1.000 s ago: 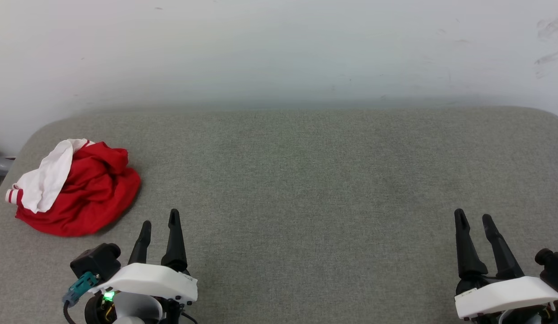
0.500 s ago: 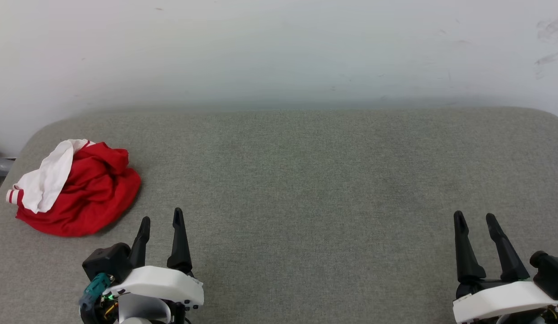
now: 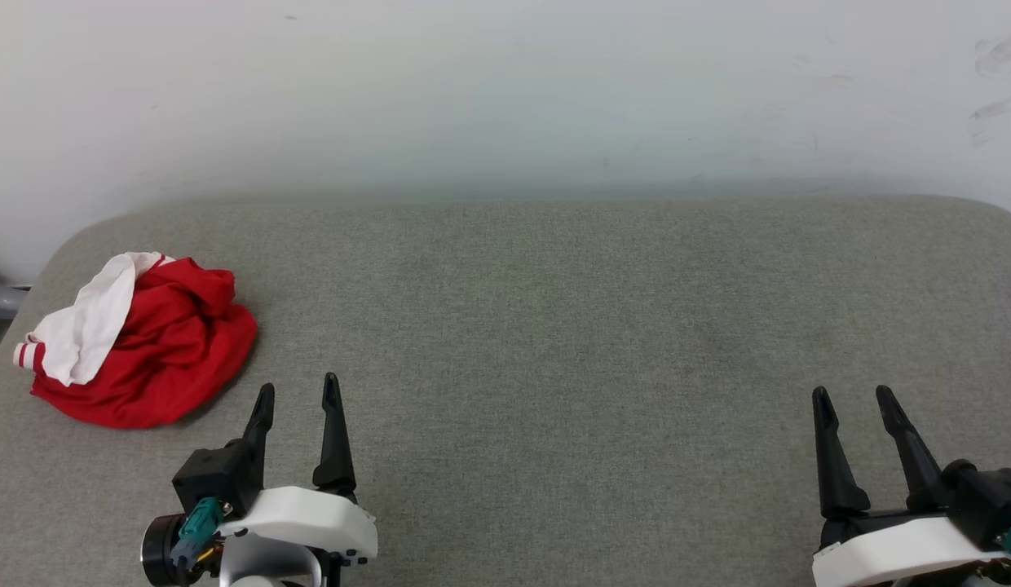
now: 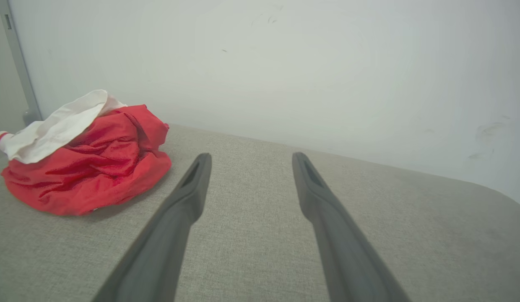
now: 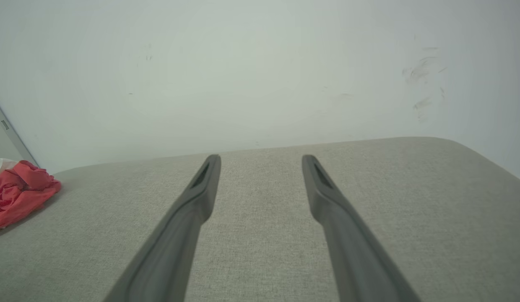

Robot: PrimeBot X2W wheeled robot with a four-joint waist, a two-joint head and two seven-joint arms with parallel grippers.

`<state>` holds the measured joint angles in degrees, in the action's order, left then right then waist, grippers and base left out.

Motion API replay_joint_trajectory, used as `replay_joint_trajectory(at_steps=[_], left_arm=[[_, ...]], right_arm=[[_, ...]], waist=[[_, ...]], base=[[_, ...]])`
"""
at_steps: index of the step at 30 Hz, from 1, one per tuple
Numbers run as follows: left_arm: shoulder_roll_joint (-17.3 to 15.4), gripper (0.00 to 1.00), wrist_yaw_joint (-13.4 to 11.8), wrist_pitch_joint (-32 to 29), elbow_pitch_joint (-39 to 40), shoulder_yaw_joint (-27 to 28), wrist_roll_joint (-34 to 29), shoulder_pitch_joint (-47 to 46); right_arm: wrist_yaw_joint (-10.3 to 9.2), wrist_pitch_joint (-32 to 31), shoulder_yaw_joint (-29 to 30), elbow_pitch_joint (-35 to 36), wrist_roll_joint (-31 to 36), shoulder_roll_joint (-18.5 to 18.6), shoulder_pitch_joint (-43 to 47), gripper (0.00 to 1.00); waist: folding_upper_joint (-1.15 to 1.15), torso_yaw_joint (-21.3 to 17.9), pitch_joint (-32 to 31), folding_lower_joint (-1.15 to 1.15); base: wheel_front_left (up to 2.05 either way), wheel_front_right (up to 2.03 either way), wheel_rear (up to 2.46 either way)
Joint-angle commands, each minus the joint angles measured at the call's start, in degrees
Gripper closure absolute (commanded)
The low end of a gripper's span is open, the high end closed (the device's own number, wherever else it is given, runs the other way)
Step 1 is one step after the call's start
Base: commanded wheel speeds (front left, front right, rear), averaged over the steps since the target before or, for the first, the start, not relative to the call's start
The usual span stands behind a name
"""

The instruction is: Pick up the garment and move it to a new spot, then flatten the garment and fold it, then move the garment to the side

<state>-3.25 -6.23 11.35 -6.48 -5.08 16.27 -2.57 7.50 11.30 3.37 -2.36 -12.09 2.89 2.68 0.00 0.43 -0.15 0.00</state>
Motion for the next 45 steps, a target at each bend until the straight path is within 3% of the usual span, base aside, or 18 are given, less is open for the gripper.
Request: replay_joint_trajectory(at_steps=[1,29,45], left_arm=[[-0.3,0.0,-0.3,0.6,0.5,-0.1,-1.5,0.3],[0.2,0.0,0.9,3.7,0.3,-0.4,-11.4,1.4],[0.4,0.0,2.0,3.9,-1.7,0.3,-10.0,1.8]], right_arm=[[-0.02,0.6,-0.1,0.7,1.4,0.0,0.4,0.0],[-0.02,3.6,-0.9,3.0,11.7,0.0,2.0,0.0],[-0.03,3.9,-0.2,2.0,8.3,0.0,2.5,0.0]], waist=[[0.0,0.0,0.0,0.0],[0.0,0.2,-0.2,0.0],[0.0,0.3,-0.1,0.0]], base=[[0.0,0.0,0.0],[0.0,0.0,0.0],[0.0,0.0,0.0]])
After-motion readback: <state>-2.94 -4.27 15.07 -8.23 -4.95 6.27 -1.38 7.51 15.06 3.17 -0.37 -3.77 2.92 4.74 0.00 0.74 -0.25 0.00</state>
